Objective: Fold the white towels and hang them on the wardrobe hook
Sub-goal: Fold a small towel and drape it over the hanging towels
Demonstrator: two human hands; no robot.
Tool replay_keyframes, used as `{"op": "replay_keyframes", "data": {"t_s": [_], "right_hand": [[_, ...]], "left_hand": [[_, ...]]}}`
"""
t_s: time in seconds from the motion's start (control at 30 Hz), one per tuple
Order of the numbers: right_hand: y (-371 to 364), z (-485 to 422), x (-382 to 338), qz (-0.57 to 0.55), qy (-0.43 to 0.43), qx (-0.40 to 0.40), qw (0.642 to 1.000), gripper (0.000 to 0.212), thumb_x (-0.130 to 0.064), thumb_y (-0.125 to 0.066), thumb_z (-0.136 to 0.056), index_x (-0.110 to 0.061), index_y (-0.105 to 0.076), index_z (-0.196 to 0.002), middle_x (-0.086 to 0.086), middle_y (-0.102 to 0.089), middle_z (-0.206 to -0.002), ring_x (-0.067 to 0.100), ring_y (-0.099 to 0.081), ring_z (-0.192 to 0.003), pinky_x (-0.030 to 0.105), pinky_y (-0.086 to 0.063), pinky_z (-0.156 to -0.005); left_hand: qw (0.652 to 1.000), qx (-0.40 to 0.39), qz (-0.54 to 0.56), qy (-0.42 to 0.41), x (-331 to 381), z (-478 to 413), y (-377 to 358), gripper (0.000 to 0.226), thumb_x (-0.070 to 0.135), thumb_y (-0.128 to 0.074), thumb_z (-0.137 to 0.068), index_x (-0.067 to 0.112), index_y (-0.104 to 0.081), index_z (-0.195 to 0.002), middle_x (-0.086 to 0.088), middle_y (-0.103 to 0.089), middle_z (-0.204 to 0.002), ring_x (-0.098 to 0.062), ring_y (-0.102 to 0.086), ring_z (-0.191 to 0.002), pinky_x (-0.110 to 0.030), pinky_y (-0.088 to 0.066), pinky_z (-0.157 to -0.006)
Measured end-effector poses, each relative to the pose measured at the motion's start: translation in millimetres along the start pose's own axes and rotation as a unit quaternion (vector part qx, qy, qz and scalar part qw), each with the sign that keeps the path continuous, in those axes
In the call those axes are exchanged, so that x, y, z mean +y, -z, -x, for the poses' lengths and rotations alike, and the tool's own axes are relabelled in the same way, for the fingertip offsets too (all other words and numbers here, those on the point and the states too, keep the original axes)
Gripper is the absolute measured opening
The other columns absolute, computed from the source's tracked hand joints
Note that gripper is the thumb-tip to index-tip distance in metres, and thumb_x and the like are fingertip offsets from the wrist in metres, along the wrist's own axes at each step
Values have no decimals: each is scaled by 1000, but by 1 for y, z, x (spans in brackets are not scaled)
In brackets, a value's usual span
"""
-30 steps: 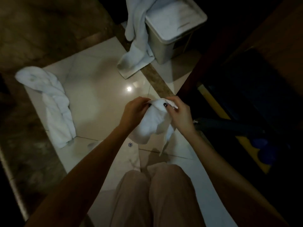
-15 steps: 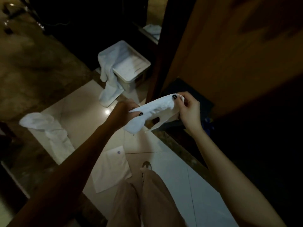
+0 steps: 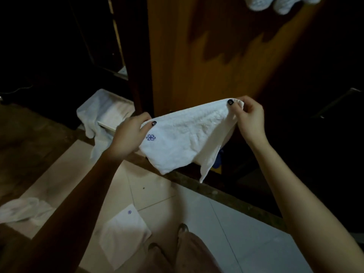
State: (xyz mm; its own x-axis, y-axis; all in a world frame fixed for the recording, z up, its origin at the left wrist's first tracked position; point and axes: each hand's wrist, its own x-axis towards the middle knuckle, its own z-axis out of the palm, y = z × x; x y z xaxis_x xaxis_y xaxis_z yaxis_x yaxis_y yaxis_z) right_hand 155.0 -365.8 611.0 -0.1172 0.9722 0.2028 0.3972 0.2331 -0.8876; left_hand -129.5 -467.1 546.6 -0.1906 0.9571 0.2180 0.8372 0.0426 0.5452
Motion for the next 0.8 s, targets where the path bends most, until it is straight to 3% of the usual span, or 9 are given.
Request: {"op": "replay_keyframes", "data": {"t_s": [0.13,0.2,0.27,0.37,0.5,0.6,0.67,0.8], "right_hand": [[41,-13,8,58,0,38,998,21,-23,-61,-93,-5,-65,-83,5,-60,-77,10,-52,-70,25,-38,-62],[59,-19,15,107,1,54,993,20,-24,-61,-93,-7,-67,-85,8,-63,-85,17,-57,-76,31,-41,-66],[77,-23,20,125,-6,44,991,21,-25,-59,-95,-8,-68,-87,10,-65,-86,23,-61,-81,39,-47,-69],[96,-32,24,118,-28,27,992,8,-18,-60,-93,-14,-66,-90,4,-65,-82,20,-61,-74,37,-47,-65],[103,-52,16,16,-27,-18,999,29,1,-59,-86,-20,-69,-102,8,-60,-66,23,-49,-60,34,-39,-57],[100,-64,8,-40,-19,-77,996,17,5,-59,-88,-5,-70,-98,19,-54,-67,23,-51,-61,30,-45,-61],[100,-73,3,-50,-14,-128,990,12,2,-63,-88,-5,-68,-96,16,-57,-71,20,-52,-69,30,-43,-68],[99,-86,-9,-48,-13,-216,975,24,3,-70,-84,-11,-66,-103,4,-75,-91,12,-70,-93,24,-54,-86]], "left_hand": [[998,15,-61,-13,36,-26,-4,21,37,-47,-97,19,-56,-97,-13,-65,-77,-35,-59,-77,-38,-43,-65],[999,-2,46,-6,52,-43,-3,15,37,-54,-94,24,-59,-87,-2,-65,-75,-19,-61,-74,-37,-48,-66],[983,-2,184,27,69,-61,-2,8,24,-64,-89,25,-63,-81,8,-65,-78,0,-60,-74,-25,-47,-69],[953,-13,298,47,102,-82,-6,9,11,-68,-86,16,-65,-93,8,-66,-84,9,-60,-73,-9,-44,-67],[910,-39,406,75,143,-107,-25,22,4,-69,-83,9,-63,-104,-3,-68,-90,-1,-65,-75,-14,-49,-66],[884,-15,460,83,168,-124,-39,18,1,-71,-81,13,-66,-93,1,-70,-86,-5,-67,-74,-16,-49,-66],[866,-5,494,77,184,-135,-45,20,-1,-69,-81,16,-67,-92,5,-72,-81,-6,-67,-75,-18,-50,-67],[844,-15,534,58,209,-148,-47,25,-2,-65,-84,17,-67,-100,0,-74,-81,-13,-69,-74,-24,-54,-65]]}}
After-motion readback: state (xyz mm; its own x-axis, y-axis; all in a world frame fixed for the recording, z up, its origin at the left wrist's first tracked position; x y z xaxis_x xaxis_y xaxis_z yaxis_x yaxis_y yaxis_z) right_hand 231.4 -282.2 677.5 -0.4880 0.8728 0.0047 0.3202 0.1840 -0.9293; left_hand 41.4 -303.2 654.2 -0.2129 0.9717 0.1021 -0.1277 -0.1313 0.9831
